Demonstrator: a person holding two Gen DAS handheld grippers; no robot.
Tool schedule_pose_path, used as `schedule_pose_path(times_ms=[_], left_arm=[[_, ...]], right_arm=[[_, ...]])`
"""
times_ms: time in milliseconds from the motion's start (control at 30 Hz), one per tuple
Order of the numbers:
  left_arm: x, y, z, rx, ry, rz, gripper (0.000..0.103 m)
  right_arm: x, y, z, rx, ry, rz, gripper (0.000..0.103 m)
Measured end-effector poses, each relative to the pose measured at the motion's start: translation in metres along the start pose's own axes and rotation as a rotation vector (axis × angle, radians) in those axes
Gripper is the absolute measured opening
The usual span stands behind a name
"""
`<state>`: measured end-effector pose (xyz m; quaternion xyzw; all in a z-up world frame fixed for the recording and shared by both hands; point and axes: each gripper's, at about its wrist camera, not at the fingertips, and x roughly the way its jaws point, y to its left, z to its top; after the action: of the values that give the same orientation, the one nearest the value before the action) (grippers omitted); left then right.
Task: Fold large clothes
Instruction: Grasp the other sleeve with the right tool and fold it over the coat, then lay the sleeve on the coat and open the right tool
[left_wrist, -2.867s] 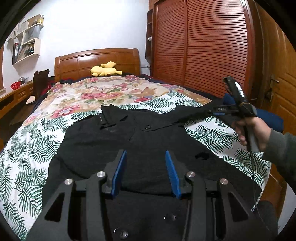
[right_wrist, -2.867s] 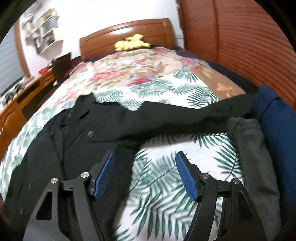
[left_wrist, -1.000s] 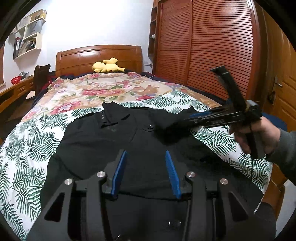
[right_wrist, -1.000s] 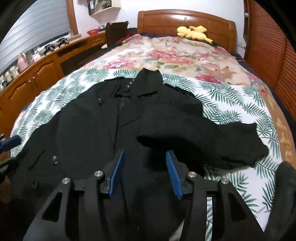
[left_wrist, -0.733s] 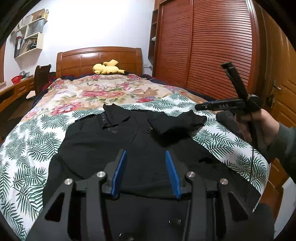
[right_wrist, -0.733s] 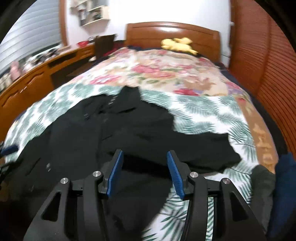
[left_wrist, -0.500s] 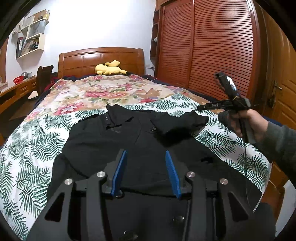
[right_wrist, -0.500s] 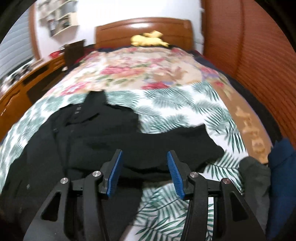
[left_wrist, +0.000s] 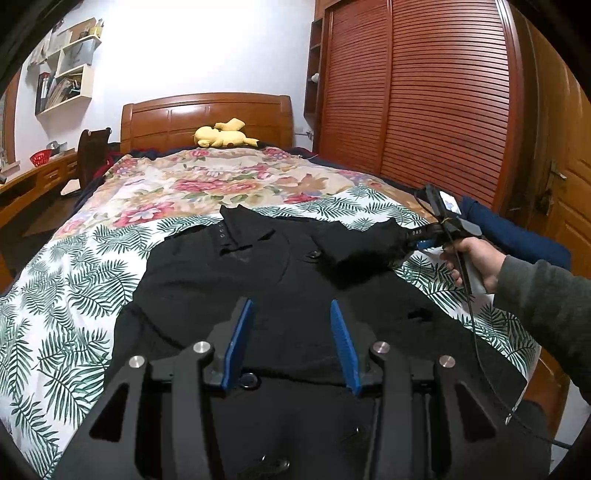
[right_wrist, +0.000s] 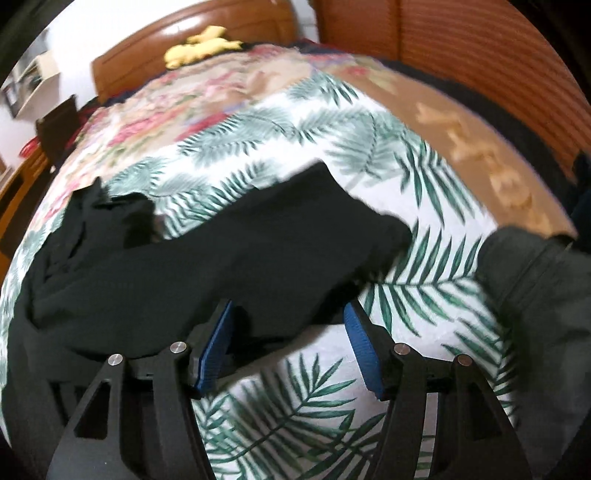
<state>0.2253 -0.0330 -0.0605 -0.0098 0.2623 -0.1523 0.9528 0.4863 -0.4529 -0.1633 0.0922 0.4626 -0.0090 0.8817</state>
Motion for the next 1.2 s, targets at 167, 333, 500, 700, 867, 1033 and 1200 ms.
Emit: schedule_pose_path(times_ms=[167, 333, 500, 700, 867, 1033, 1200], left_arm=[[0.000, 0.003, 0.000, -0.003, 0.002, 0.007, 0.042], [-0.002, 0.004, -0.002, 0.004, 0.004, 0.018, 0.042], [-0.010, 0.007, -0.001, 0.001, -0.006, 0.018, 0.042], [-0.022, 0.014, -0.003, 0.002, -0.021, 0.038, 0.042], [-0.036, 0.028, -0.006, -0.013, -0.038, 0.063, 0.042], [-0.051, 0.044, -0.010, -0.023, -0.049, 0.091, 0.042], [-0.064, 0.060, -0.016, -0.022, -0.051, 0.122, 0.042]], right_arm=[[0.003, -0.003, 0.001, 0.048, -0.028, 0.045, 0.049], [-0.011, 0.014, 0.000, -0.036, -0.081, 0.098, 0.007], [-0.075, 0.052, -0.003, -0.156, -0.217, 0.167, 0.002], [-0.165, 0.123, -0.022, -0.345, -0.347, 0.281, 0.001], [-0.217, 0.186, -0.053, -0.488, -0.387, 0.380, 0.000], [-0.254, 0.234, -0.094, -0.574, -0.370, 0.493, 0.000], [-0.281, 0.264, -0.143, -0.665, -0.344, 0.563, 0.000]])
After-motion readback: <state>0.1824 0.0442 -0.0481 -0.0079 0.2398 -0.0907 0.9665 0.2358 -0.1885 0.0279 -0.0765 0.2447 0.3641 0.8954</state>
